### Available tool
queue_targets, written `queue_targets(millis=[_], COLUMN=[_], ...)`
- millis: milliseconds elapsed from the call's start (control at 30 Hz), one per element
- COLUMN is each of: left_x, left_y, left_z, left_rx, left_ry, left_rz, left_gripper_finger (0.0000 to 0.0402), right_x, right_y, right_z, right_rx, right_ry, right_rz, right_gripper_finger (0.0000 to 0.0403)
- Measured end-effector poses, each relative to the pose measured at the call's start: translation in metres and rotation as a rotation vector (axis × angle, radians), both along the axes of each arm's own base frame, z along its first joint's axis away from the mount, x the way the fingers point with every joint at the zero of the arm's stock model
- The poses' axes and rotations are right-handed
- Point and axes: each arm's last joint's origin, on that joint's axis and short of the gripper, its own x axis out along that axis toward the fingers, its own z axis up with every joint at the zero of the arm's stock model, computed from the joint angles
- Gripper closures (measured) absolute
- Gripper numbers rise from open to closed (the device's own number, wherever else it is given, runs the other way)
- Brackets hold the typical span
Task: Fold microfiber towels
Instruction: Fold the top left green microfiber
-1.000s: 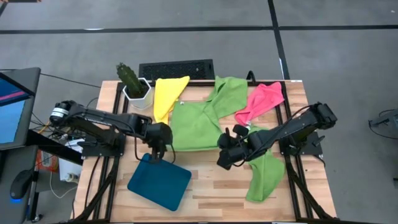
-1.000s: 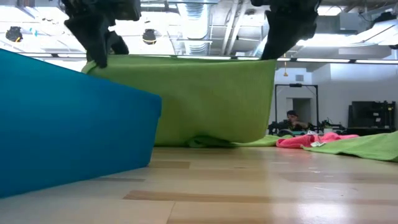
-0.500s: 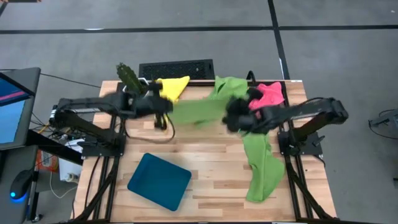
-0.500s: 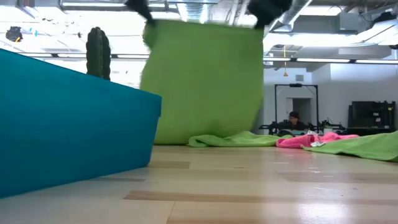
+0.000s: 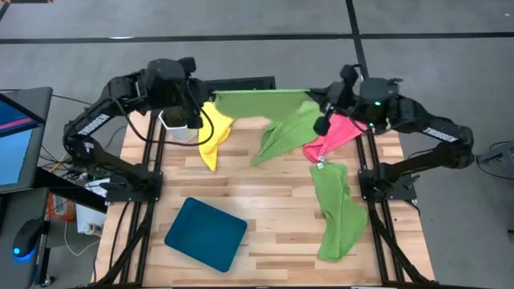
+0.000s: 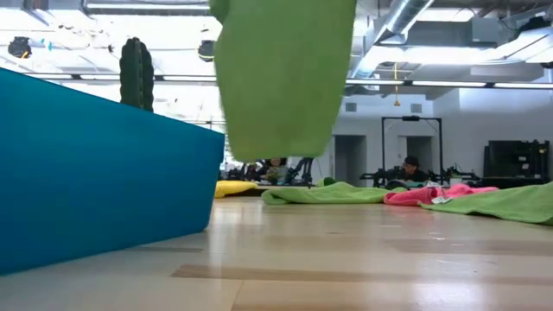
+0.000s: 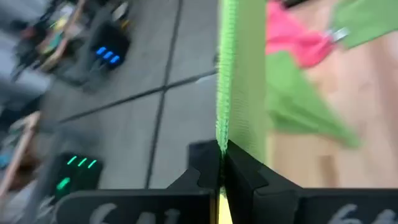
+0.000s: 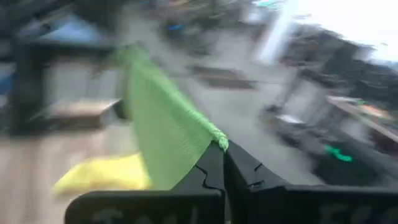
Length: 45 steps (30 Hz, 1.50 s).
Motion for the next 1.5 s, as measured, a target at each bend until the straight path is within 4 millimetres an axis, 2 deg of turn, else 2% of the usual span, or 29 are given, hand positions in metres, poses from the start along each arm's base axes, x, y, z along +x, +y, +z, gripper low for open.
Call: queue_targets(millis=[67,167,200,267,300,400,433,533,567,633,667,733,800,900,1000,1133,1233,1367,1500], left_x=[0.004,0.005,0.006,0.008,0.01,0.013,0.014,0.017,0.019,0.021,0.021,0.02,0.023,0.03,0.032,0.046,0.053,0.056,0.055], left_y=[0.0,0.001,0.002,0.005,0.007,0.012,0.014,0.015,0.017,0.019,0.02,0.025,0.028,0.042,0.062,0.086,0.097,0.088,0.069], left_z=[0.0,-0.002,-0.001,0.0,-0.001,-0.005,-0.005,-0.007,-0.008,-0.01,-0.011,-0.01,-0.008,-0.011,-0.006,-0.008,-0.011,-0.015,-0.026], left_rx=[-0.031,-0.027,-0.013,0.01,0.017,0.025,0.033,0.036,0.039,0.046,0.051,0.077,0.093,0.126,0.214,0.348,0.423,0.382,0.189], left_ry=[-0.004,0.02,0.015,0.01,0.014,0.043,0.049,0.055,0.058,0.079,0.087,0.086,0.067,0.071,0.035,0.045,0.079,0.107,0.107], left_rz=[-0.041,-0.034,-0.033,-0.015,-0.001,0.035,0.043,0.041,0.038,0.042,0.055,0.07,0.062,0.073,0.131,0.171,0.236,0.224,0.194], left_gripper_finger=[0.0401,0.0401,0.0401,0.0401,0.0401,0.0401,0.0401,0.0401,0.0401,0.0401,0.0401,0.0401,0.0401,0.0401,0.0401,0.0401,0.0401,0.0401,0.0401], right_x=[0.0,0.005,0.008,0.016,0.02,0.029,0.034,0.041,0.044,0.043,0.044,0.048,0.049,0.05,0.046,0.041,0.037,0.037,0.032], right_y=[0.001,0.008,0.007,0.004,0.004,0.014,0.014,0.007,0.004,0.005,0.005,-0.003,-0.012,-0.027,-0.042,-0.066,-0.071,-0.063,-0.039], right_z=[-0.001,-0.014,-0.015,-0.017,-0.023,-0.038,-0.04,-0.041,-0.043,-0.049,-0.049,-0.041,-0.041,-0.041,-0.031,-0.025,-0.022,-0.025,-0.041], right_rx=[0.008,-0.013,-0.029,-0.037,-0.038,-0.023,-0.04,-0.089,-0.093,-0.08,-0.085,-0.124,-0.156,-0.163,-0.157,-0.191,-0.193,-0.172,-0.052], right_ry=[-0.007,0.152,0.172,0.143,0.188,0.356,0.366,0.338,0.355,0.449,0.451,0.348,0.332,0.35,0.256,0.243,0.217,0.232,0.297], right_rz=[-0.087,0.059,0.02,-0.191,-0.207,0.126,0.144,-0.187,-0.205,-0.041,-0.042,-0.277,-0.452,-0.424,-0.482,-0.561,-0.586,-0.572,-0.519], right_gripper_finger=[0.0387,0.0395,0.0397,0.0397,0.0395,0.0386,0.0385,0.039,0.0392,0.0396,0.0397,0.0396,0.0391,0.0384,0.0386,0.0392,0.0389,0.0386,0.039])
